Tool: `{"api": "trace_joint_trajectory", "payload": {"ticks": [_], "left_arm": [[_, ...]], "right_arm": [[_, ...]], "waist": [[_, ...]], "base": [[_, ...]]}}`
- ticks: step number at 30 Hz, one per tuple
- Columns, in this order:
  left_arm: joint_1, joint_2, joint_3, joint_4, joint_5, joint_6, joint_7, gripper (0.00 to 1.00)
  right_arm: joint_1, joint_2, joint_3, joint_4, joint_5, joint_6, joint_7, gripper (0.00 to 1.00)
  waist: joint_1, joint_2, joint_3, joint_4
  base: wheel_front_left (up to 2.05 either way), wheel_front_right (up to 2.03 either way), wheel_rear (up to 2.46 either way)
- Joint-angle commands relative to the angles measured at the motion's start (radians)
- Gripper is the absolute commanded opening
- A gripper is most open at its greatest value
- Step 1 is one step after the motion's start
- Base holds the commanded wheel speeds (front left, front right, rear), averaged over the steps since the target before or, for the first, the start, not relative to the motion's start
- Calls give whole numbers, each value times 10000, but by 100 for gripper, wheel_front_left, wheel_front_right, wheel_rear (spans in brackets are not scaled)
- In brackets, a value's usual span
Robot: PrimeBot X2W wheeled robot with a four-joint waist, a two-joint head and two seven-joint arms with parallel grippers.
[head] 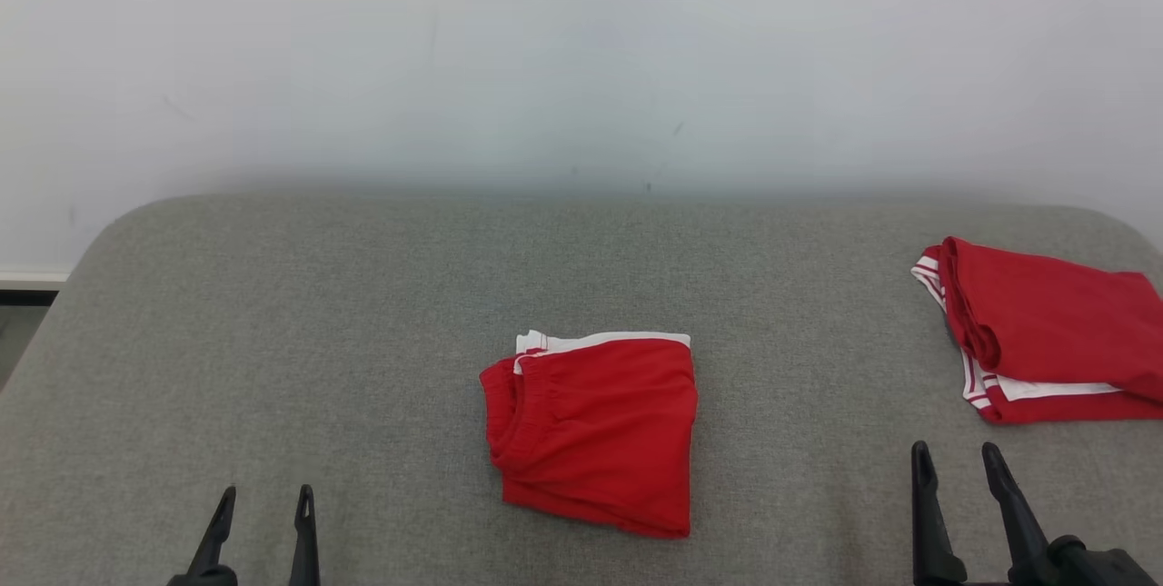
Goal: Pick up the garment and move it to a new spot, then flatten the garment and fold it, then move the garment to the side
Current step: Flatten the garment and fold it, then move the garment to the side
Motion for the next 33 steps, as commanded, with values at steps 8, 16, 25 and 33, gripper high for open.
{"api": "trace_joint_trajectory", "payload": {"ticks": [8, 16, 25, 33], "left_arm": [[347, 85, -13, -272, 34, 247, 89, 100], [513, 49, -87, -529, -131, 309, 155, 100], [464, 113, -75, -541, -212, 320, 123, 100], [460, 160, -113, -578, -264, 362, 146, 100]], "right_arm": [[181, 66, 363, 210, 11, 13, -4, 100], [-30, 63, 620, 573, 253, 13, -4, 100], [-108, 65, 626, 684, 280, 13, -4, 100], [-107, 65, 614, 705, 283, 13, -4, 100]], "waist": [[2, 0, -25, -217], [2, 0, 36, -204], [2, 0, 73, -225], [2, 0, 76, -234]], "base": [[0, 0, 0], [0, 0, 0], [0, 0, 0], [0, 0, 0]]}}
